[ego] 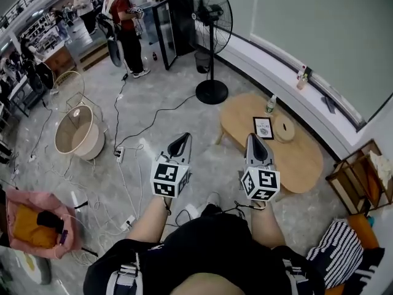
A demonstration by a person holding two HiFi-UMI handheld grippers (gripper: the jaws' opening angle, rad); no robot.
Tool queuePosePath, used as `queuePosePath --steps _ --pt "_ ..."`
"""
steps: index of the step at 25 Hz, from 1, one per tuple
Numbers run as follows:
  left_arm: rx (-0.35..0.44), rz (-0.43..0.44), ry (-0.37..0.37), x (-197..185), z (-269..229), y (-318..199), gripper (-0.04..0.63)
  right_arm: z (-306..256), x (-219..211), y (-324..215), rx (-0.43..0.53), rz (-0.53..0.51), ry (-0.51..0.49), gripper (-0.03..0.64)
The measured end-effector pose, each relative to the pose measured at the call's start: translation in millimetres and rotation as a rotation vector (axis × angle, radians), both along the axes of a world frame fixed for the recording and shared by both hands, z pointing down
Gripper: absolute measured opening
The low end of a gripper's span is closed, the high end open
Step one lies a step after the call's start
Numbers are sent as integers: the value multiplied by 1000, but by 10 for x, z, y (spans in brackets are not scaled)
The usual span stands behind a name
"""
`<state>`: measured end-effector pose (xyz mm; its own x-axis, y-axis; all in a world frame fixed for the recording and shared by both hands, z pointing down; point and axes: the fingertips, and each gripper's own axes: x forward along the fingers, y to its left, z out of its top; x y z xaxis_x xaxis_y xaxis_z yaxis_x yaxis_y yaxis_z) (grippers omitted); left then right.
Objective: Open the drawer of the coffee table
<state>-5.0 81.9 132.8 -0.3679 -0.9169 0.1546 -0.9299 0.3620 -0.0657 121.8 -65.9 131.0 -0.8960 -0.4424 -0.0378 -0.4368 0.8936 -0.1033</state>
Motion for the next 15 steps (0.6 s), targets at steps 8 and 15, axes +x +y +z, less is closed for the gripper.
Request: queuePosePath --steps 8,15 --pt "-34 40 -5 -897 -64 -1251 21 -14 -900 -1189 -31 26 2 15" --pt "-43 67 -11 -1389 -125 -2038 21 -71 -1358 -2018 -42 63 -2 15"
